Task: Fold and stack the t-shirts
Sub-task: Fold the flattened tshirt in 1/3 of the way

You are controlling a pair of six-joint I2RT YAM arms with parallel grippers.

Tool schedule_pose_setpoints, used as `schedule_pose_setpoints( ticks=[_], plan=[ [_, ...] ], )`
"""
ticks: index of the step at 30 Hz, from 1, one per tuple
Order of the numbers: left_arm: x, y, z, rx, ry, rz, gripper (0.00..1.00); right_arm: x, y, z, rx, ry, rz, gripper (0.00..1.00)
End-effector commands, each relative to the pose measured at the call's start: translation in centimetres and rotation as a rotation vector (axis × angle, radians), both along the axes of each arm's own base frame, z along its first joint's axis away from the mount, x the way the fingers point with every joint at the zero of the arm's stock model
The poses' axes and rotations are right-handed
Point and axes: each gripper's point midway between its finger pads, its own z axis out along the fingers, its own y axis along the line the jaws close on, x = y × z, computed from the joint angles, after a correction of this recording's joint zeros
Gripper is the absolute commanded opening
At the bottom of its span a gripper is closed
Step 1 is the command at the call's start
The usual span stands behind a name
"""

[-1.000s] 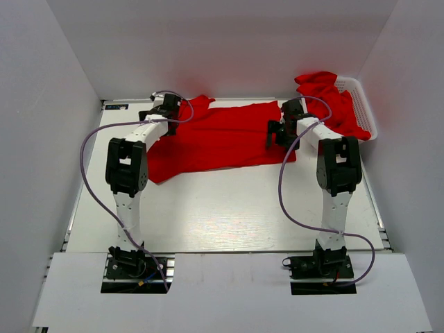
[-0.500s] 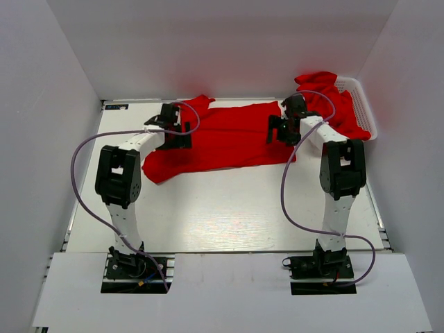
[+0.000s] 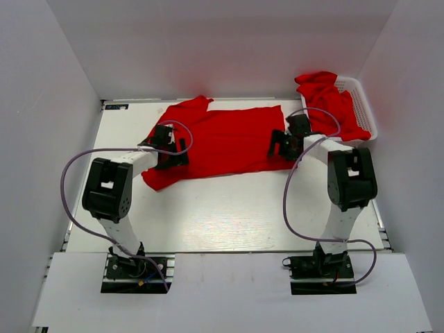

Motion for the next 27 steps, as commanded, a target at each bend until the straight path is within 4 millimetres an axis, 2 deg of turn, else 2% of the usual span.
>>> schedule_pose_setpoints(
  ticks=[1,2,3,4,5,6,7,9,10,11,12,13,17,18,19,21,22,23,24,25,27],
  plan=[
    [-7.7,0.0,-3.0,-0.044,0.236,0.040,0.99,-6.7,-1.8,-2.8,-0.023,0.184,-0.112,0.90],
    [-9.2,0.6,-3.4,-0.029,0.266,0.077,0.99,-10.1,-2.3,-4.7,-0.034,0.267,-0.141,0.90],
    [-10.4,0.8,-2.7,-0.033,0.282,0.094,0.99,-10.5,-2.7,-3.7,-0.028,0.240,-0.166,0.90],
    [-11.3,0.9,-2.5,-0.024,0.292,0.101,0.99,-11.6,-2.7,-4.5,-0.026,0.274,-0.201,0.90],
    [-12.9,1.6,-2.8,-0.011,0.319,0.136,0.99,-13.2,-3.0,-4.2,-0.013,0.279,-0.228,0.90],
    [-13.8,1.8,-2.6,-0.013,0.328,0.148,0.99,-15.6,-3.2,-5.2,-0.019,0.330,-0.249,0.90],
    [-15.5,2.2,-2.2,-0.015,0.336,0.157,0.99,-17.5,-3.5,-5.5,-0.017,0.351,-0.264,0.90],
    [-17.2,2.3,-1.8,-0.036,0.340,0.174,0.99,-18.8,-3.5,-4.9,0.000,0.338,-0.283,0.90],
    [-17.9,2.3,-1.6,-0.050,0.343,0.183,0.99,-22.0,-4.1,-6.1,-0.014,0.398,-0.297,0.90],
    [-19.4,2.3,-1.1,-0.074,0.346,0.181,0.99,-22.1,-4.0,-5.0,0.011,0.353,-0.297,0.90],
    [-20.0,2.2,-0.9,-0.089,0.349,0.193,0.99,-22.8,-3.8,-4.9,0.026,0.362,-0.303,0.90],
    [-21.5,2.4,-0.9,-0.087,0.379,0.192,0.99,-24.6,-3.9,-5.1,0.035,0.376,-0.298,0.90],
    [-22.7,2.9,1.6,-0.107,0.313,0.230,0.99,-25.9,-3.2,-3.5,0.091,0.311,-0.244,0.90],
    [-22.9,2.9,1.6,-0.104,0.321,0.231,0.99,-26.1,-3.1,-2.9,0.097,0.295,-0.232,0.90],
    [-22.4,2.4,3.0,-0.139,0.281,0.217,0.99,-26.8,-3.2,-2.7,0.078,0.310,-0.212,0.90],
    [-22.4,2.8,4.3,-0.130,0.270,0.236,0.99,-25.9,-3.2,-0.8,0.070,0.260,-0.209,0.90],
    [-21.3,3.3,5.8,-0.103,0.222,0.256,0.99,-25.8,-3.5,-0.4,0.053,0.249,-0.195,0.90],
    [-21.2,3.8,6.5,-0.080,0.214,0.269,0.99,-25.1,-3.2,0.5,0.055,0.218,-0.181,0.90],
    [-19.7,4.4,8.5,-0.050,0.145,0.273,0.99,-24.1,-3.1,1.7,0.055,0.179,-0.173,0.90],
    [-19.1,4.8,9.3,-0.028,0.123,0.275,0.99,-23.9,-3.2,2.2,0.043,0.166,-0.152,0.90],
    [-17.1,5.1,11.5,0.003,0.063,0.271,0.99,-21.6,-3.0,4.7,0.034,0.094,-0.133,0.90]
  ],
)
